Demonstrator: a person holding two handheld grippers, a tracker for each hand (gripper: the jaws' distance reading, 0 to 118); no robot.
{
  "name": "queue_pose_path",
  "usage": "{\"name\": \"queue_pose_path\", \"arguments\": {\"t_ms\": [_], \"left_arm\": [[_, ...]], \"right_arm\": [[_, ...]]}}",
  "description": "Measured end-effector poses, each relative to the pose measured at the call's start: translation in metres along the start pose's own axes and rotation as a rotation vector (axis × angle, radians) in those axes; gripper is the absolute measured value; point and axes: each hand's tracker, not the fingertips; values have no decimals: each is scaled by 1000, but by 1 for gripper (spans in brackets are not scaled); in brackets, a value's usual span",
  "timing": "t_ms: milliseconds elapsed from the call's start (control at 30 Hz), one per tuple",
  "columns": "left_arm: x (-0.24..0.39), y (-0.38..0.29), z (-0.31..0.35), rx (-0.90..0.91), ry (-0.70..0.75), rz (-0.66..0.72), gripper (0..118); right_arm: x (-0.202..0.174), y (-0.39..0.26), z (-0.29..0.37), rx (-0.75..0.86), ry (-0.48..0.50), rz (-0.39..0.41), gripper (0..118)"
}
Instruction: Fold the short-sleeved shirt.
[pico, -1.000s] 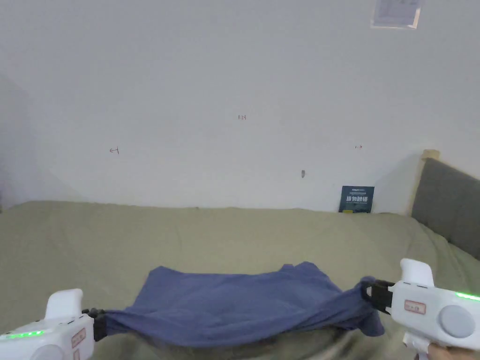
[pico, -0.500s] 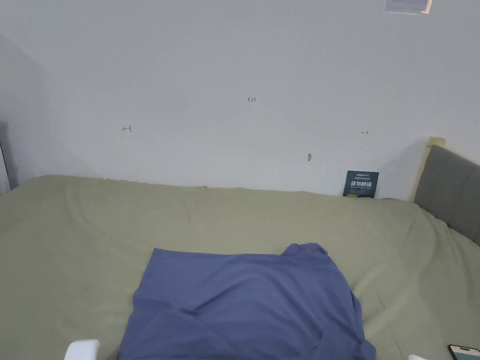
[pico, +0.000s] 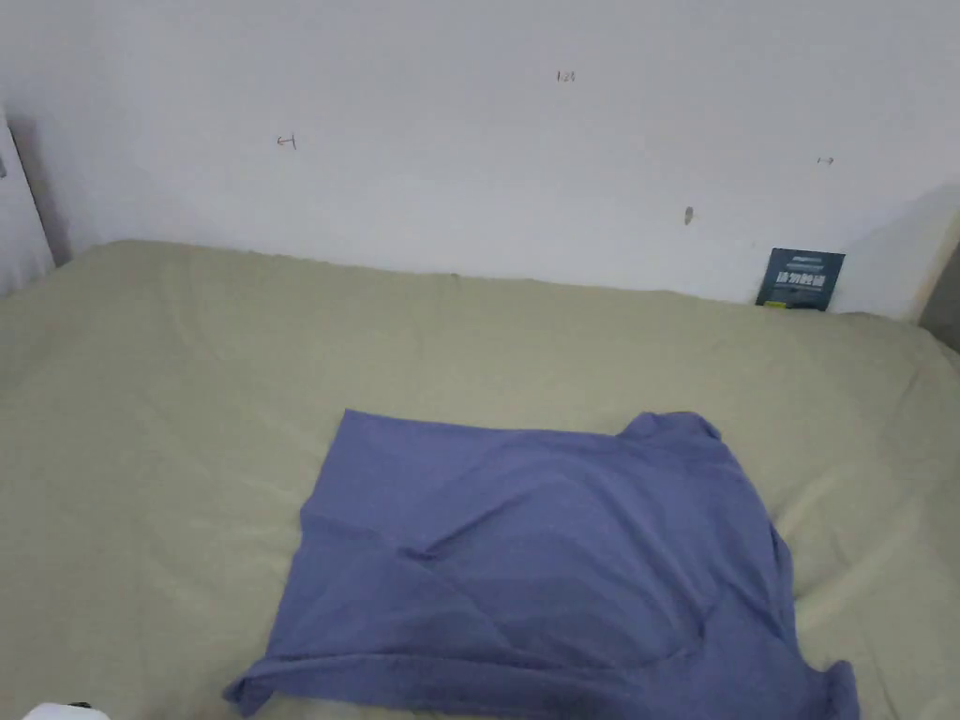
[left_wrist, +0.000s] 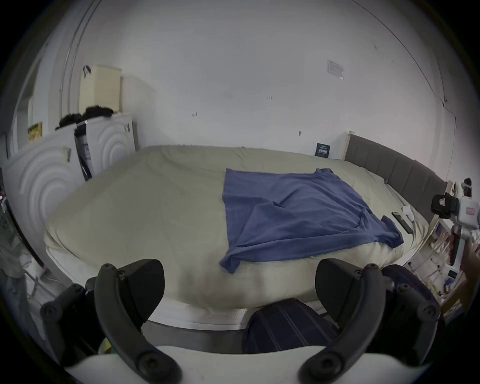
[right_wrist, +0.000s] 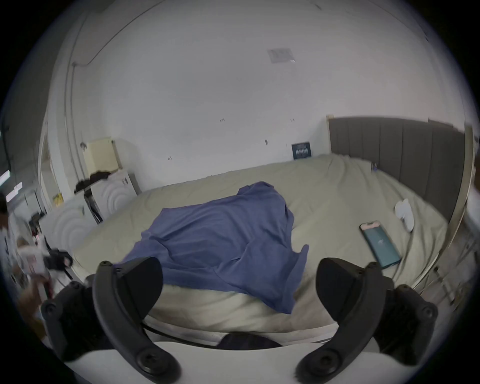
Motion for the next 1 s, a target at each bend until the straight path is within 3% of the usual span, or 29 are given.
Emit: {"name": "queue_pose_path", "arguments": {"t_ms": [33,67,100,133,200,233,300,433,467,500,533,767,800,833,867,900,1000], "left_arm": [[3,0,5,22,17,-12,104],[6,0,7,13,46,-26,86],[10,1,7,0,63,-45,34],[-7,-7,-7,-20,59,-77,1],[-8,-9,-20,-82,91,-110,0],[-12,-10,-29,-117,0,-72,0],[-14,-13,-48,-177,-10,-13,0],[-17,-21,-92,-251,-13,-19,0],[-20,-21,-105,-290,-33,-8,17],[-23,-21,-116,-312,-30,-19,76],[-21,-25,-130,-341,-32,-26,117],[-26,-19,-180,-358,-19,-43,107],[-20,-23,-188,-376,-20,-56,91],[-17,-24,-189,-372,-16,-68,65],[-14,-24,-190,-373,-8,-96,27],[-11,-25,-192,-388,1,-110,3],[-11,-21,-188,-412,-36,-51,2]], "right_arm": [[-4,-3,5,13,-16,38,77],[-7,-8,7,21,-32,62,40],[-9,-11,7,16,-49,87,0],[-12,-16,3,-8,-65,114,0],[-15,-24,0,-44,-43,103,0],[-14,-25,-5,-115,-9,66,0],[-20,-28,-6,-111,-29,88,0],[-14,-28,-23,-157,-4,91,0],[-13,-29,-24,-167,-1,85,0],[-12,-29,-26,-176,3,77,0],[-10,-29,-28,-183,7,69,0],[-2,-32,-29,-205,-17,29,0],[0,-31,-31,-211,-22,23,0],[2,-31,-32,-216,-27,18,0],[1,-33,-29,-219,-33,14,0],[2,-32,-30,-223,-39,9,0],[6,-32,-32,-242,-54,-2,0]]}}
